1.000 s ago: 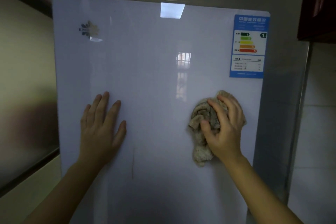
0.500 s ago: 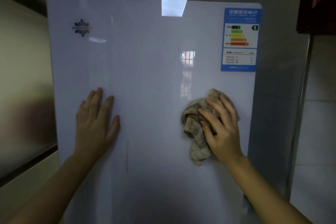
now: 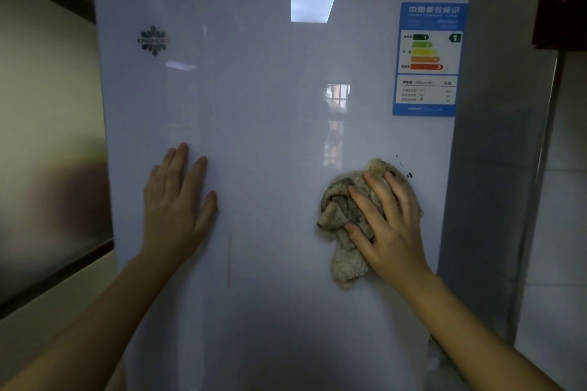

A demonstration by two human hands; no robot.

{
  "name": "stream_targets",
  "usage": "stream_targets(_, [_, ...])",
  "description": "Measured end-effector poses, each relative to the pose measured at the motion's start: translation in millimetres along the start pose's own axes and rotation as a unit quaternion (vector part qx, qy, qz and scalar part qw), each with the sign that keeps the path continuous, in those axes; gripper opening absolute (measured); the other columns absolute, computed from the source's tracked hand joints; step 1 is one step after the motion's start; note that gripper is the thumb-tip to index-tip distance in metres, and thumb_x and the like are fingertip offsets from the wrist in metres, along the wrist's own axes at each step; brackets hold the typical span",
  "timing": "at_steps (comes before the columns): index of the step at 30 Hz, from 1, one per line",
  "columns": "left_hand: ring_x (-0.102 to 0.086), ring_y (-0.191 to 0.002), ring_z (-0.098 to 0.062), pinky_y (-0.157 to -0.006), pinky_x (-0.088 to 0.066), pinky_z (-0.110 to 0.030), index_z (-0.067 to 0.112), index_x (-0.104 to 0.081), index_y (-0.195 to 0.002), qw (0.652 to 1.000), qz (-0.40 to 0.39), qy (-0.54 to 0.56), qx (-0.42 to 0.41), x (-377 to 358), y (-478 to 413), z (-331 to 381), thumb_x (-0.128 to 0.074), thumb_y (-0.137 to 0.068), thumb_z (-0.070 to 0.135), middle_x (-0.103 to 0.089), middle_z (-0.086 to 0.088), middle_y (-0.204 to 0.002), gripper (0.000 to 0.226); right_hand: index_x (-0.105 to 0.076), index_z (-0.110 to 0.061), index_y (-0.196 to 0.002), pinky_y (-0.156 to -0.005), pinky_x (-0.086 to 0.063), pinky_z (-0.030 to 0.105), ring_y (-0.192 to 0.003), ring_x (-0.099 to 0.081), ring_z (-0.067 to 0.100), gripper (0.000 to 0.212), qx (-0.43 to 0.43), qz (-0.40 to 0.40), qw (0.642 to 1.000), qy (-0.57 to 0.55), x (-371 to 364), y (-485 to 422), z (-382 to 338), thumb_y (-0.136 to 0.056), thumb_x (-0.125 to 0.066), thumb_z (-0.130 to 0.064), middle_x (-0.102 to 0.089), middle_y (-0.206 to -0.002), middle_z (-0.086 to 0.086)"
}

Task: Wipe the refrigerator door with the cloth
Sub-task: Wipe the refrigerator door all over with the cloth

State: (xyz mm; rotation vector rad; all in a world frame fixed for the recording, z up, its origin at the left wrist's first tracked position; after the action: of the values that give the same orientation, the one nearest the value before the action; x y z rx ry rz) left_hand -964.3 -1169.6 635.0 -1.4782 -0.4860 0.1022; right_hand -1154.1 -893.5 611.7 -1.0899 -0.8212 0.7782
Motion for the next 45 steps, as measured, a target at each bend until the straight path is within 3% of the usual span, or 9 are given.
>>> stream_targets(6, [-0.023, -0.154, -0.036, -0.124, -0.020, -0.054, 0.010, -0.038, -0.153, 1.000, 0.011, 0.000, -0.005, 3, 0, 0, -0.040, -0.099, 0.043, -0.025, -0.017, -0.166, 0.064, -0.052, -0.014, -0.147, -0.127, -0.021, 0.058, -0.150, -0.029, 0.037, 0.052, 0.022, 0.001, 1.000, 0.008, 4, -30, 1, -0.100, -0.058, -0.035, -0.038, -0.160, 0.012])
stream_targets(11, [-0.021, -0.155, -0.035, -0.125, -0.018, -0.052, 0.010, -0.038, -0.154, 1.000, 0.011, 0.000, -0.002, 0, 1, 0, -0.039, -0.099, 0.043, -0.024, -0.016, -0.166, 0.064, -0.051, -0.015, -0.149, -0.128, -0.019, 0.055, -0.152, -0.026, 0.034, 0.055, -0.016, 0.012, 1.000, 0.001, 8, -56, 9, -0.099, -0.058, -0.037, -0.037, -0.162, 0.011])
stream_targets(17, [-0.019, -0.155, -0.034, -0.126, -0.015, -0.052, 0.010, -0.037, -0.154, 1.000, 0.011, 0.013, 0.003, 0, 2, 0, -0.039, -0.098, 0.044, -0.023, -0.016, -0.167, 0.065, -0.057, -0.011, -0.144, -0.126, -0.023, 0.056, -0.150, -0.031, 0.038, 0.051, -0.129, 0.066, 0.989, -0.020, 30, 4, 45, -0.097, -0.058, -0.032, -0.039, -0.159, 0.012])
stream_targets(25, [-0.019, -0.155, -0.035, -0.127, -0.006, -0.043, 0.008, -0.038, -0.154, 1.000, 0.021, 0.023, -0.004, 0, 1, 1, -0.037, -0.098, 0.046, -0.023, -0.017, -0.166, 0.067, -0.054, -0.017, -0.146, -0.120, -0.029, 0.065, -0.148, -0.034, 0.038, 0.051, 0.012, -0.021, 1.000, 0.006, 8, 10, 14, -0.098, -0.061, -0.031, -0.046, -0.156, 0.015])
stream_targets(30, [-0.023, -0.153, -0.038, -0.125, -0.014, -0.050, 0.006, -0.041, -0.152, 0.999, 0.035, 0.015, -0.014, 3, 1, 2, -0.038, -0.099, 0.044, -0.026, -0.020, -0.165, 0.065, -0.058, -0.012, -0.144, -0.121, -0.031, 0.060, -0.147, -0.035, 0.039, 0.053, -0.090, 0.044, 0.995, 0.009, 35, -21, 52, -0.095, -0.064, -0.032, -0.045, -0.157, 0.016])
stream_targets(35, [-0.021, -0.154, -0.037, -0.126, -0.009, -0.045, 0.008, -0.038, -0.153, 0.999, 0.029, 0.017, -0.006, 4, 2, 1, -0.037, -0.099, 0.045, -0.025, -0.019, -0.165, 0.066, -0.060, -0.012, -0.142, -0.120, -0.034, 0.058, -0.147, -0.037, 0.038, 0.063, -0.153, 0.051, 0.987, -0.013, 35, 35, 50, -0.089, -0.070, -0.044, -0.043, -0.158, 0.014])
stream_targets(39, [-0.017, -0.156, -0.034, -0.127, -0.001, -0.039, 0.010, -0.035, -0.155, 1.000, 0.008, 0.026, 0.010, 1, 2, -2, -0.037, -0.099, 0.045, -0.021, -0.016, -0.167, 0.066, -0.056, -0.017, -0.143, -0.121, -0.031, 0.060, -0.147, -0.037, 0.038, 0.055, -0.105, 0.006, 0.994, -0.017, 17, 75, 18, -0.093, -0.065, -0.037, -0.044, -0.157, 0.013])
stream_targets(45, [-0.018, -0.156, -0.033, -0.126, -0.013, -0.050, 0.013, -0.036, -0.155, 1.000, 0.006, 0.018, -0.007, 0, 2, -4, -0.039, -0.099, 0.044, -0.021, -0.014, -0.167, 0.064, -0.058, -0.017, -0.142, -0.119, -0.034, 0.060, -0.145, -0.039, 0.038, 0.057, -0.061, -0.010, 0.998, -0.013, 11, 50, 10, -0.087, -0.066, -0.027, -0.046, -0.155, 0.014])
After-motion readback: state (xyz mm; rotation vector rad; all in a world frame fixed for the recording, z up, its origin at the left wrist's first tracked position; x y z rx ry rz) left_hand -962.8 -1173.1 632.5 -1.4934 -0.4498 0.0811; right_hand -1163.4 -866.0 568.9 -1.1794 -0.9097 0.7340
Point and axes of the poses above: each hand's wrist, its own y-axis away from the middle knuckle, its own x-axis out of the back of the hand, z = x × y, the point moved 10 cm from there along -y, towards the middle knuckle
